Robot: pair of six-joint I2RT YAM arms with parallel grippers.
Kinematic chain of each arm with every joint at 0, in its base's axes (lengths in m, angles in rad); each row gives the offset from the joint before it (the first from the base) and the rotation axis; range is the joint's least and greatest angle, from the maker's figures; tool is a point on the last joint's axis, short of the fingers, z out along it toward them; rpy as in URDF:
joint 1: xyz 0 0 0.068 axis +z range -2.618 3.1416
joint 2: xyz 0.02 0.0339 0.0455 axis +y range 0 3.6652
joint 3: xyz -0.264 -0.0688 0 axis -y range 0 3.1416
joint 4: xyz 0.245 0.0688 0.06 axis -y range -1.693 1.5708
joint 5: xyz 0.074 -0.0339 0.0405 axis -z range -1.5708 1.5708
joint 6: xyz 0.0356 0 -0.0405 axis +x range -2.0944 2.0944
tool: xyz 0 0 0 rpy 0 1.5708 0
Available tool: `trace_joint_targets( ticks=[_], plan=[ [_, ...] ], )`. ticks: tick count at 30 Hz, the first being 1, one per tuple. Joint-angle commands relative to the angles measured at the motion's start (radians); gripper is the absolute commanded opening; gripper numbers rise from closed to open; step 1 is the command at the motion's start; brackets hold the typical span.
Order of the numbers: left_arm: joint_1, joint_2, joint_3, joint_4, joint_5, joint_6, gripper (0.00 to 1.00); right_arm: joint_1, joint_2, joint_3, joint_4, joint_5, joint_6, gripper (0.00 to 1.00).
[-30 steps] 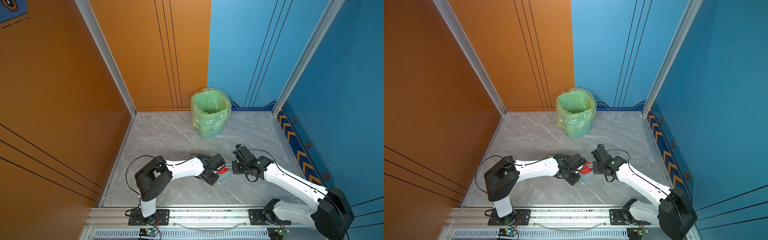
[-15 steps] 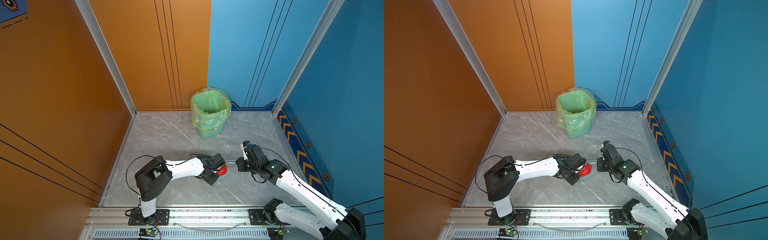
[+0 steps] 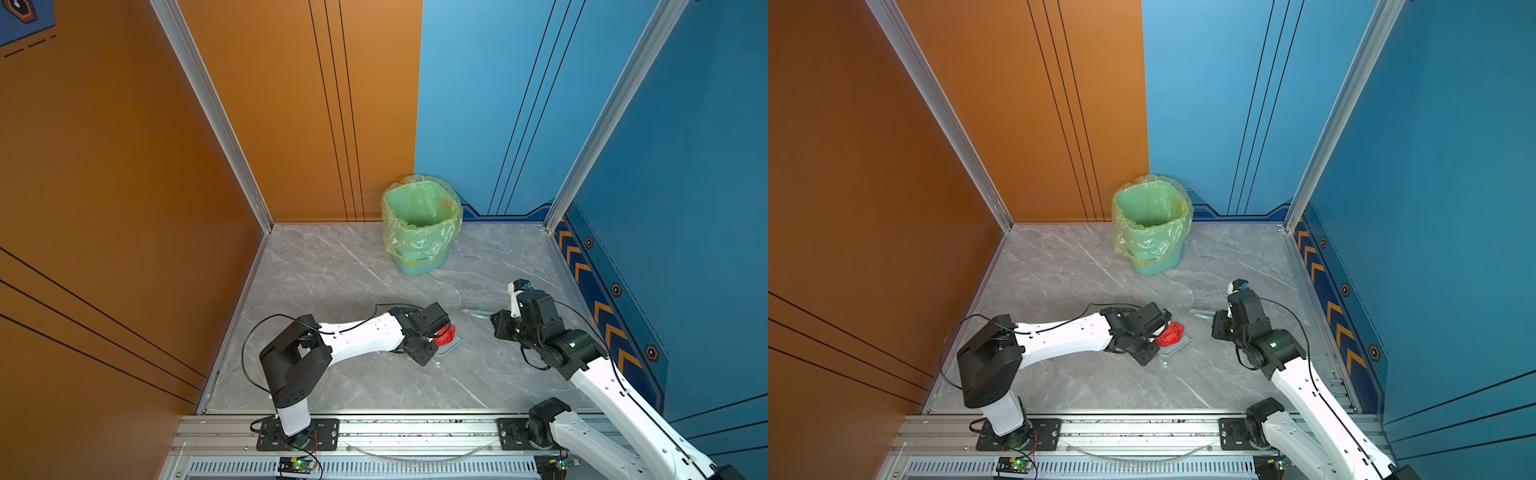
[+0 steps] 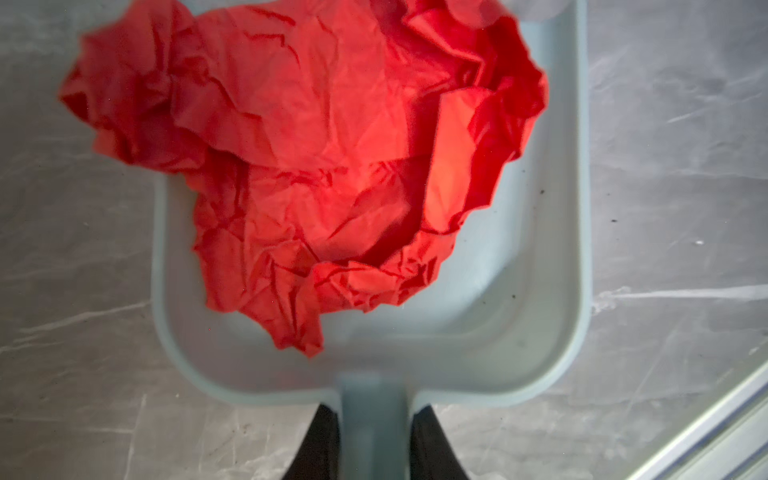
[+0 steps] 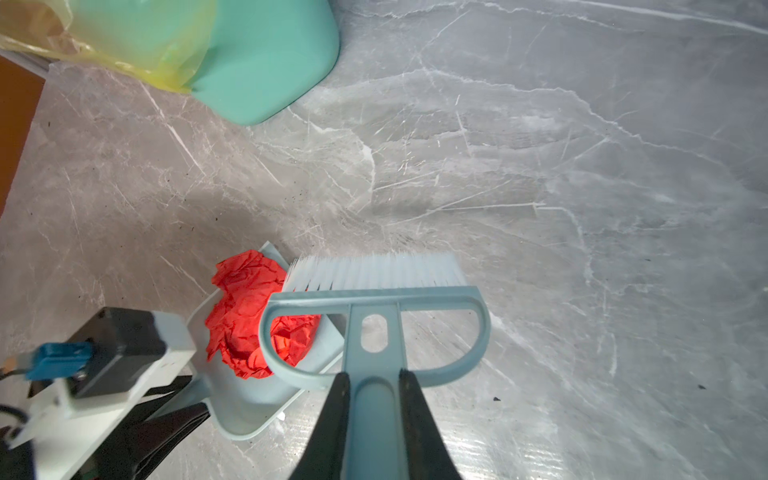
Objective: Sweep away the paper scraps from the table
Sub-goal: 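Lift the dustpan toward the green bin with left gripper while right brush withdraws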
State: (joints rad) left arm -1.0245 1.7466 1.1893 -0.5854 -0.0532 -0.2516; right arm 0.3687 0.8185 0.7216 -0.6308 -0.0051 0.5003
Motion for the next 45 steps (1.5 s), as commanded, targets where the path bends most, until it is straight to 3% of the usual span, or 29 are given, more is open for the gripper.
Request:
trace_joint_targets(
  ticks=[1,22,34,45],
  plan=[
    [-0.011,-0.061,0.048,-0.073,-0.036,0.020,0.00,-0.039,-0.028,-0.026,-0.036,-0.015,0.020,0.00],
    [-0.011,-0.190,0.260,-0.273,-0.128,0.118,0.00,-0.120,-0.017,-0.081,-0.003,-0.055,0.014,0.00],
    [0.003,-0.219,0.441,-0.397,-0.247,0.218,0.00,-0.126,-0.012,-0.090,0.020,-0.085,0.021,0.00],
    [0.086,-0.207,0.615,-0.453,-0.205,0.263,0.00,-0.126,-0.022,-0.101,0.027,-0.099,0.029,0.00]
  ],
)
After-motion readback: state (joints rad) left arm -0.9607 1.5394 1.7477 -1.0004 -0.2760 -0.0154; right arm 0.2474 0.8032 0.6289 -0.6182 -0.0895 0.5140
